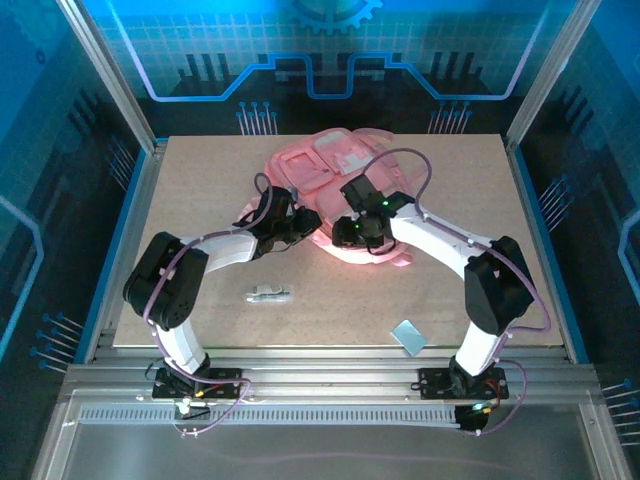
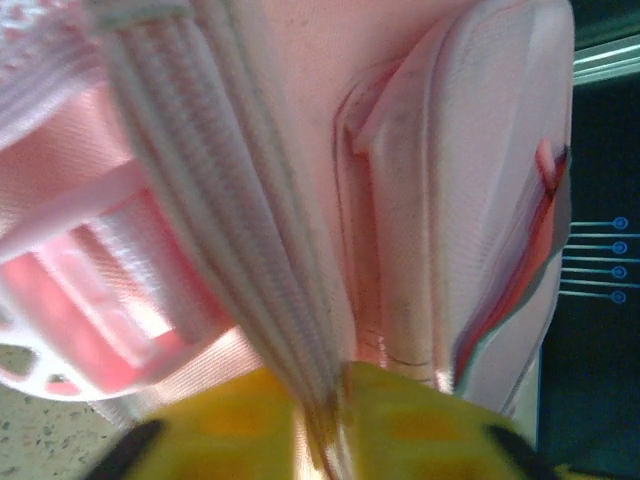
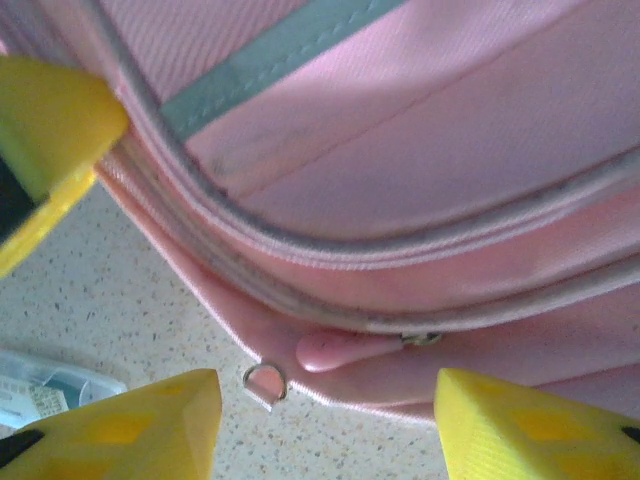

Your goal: Pack books, pencil case, and school supplies into a backpack

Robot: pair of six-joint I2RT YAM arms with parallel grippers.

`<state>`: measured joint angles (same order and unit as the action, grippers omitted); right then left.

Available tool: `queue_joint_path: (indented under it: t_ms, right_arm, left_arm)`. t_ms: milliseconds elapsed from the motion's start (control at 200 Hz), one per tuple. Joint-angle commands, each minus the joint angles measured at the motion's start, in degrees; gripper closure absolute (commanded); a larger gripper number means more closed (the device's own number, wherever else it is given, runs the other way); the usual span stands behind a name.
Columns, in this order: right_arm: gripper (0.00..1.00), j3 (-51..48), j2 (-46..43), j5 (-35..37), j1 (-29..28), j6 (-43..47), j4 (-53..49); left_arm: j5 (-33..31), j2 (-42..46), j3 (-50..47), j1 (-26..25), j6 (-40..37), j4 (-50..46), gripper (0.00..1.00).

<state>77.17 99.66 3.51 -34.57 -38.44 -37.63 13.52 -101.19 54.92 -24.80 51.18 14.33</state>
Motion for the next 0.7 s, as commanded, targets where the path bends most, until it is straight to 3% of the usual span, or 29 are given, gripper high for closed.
queue_joint_path:
  t_ms: [0,60,145,295,430,495,585,695]
  right_arm:
    - [0.41,-0.52,0.54,0.97,2.44,-0.59,1.97]
    - [0.41,-0.95,1.18,0.97,3.31,-0.34,2.36]
    - [0.41,-2.26,1.71,1.2,4.14,-0.32,3.56]
    - [0.4,-4.28,1.43,-0.59,3.9,-0.68,5.83]
    - [0.31,-5.02,1.85,5.76,3.38,-3.67,3.45]
    - [0.29,-8.88,0.97,3.94,4.89,-5.35,9.01]
    - [0.28,-13.99,0.43,-4.12,8.23,-7.85,19.84]
    - [0.27,-17.79,-0.8,-6.75,10.23,-9.75,29.53]
  left_arm:
    - [4.79,-1.2,-2.21,-0.63,-0.22,1.94,0.52]
    - [4.98,-0.03,-3.66,-0.78,0.12,1.36,0.43]
    - [4.96,2.45,-4.56,-0.72,-0.44,-0.91,0.42]
    - [4.66,6.2,-3.81,-0.78,-1.23,-3.66,0.42]
    - [3.76,5.64,-1.35,-1.15,-3.06,-5.43,0.48]
    - [4.21,4.49,-0.84,-1.3,-2.86,-4.62,0.51]
    - [4.76,2.42,-0.85,-1.77,-2.5,-2.47,0.54]
    - [5.6,-1.0,-0.68,-2.22,-1.71,-1.05,0.55]
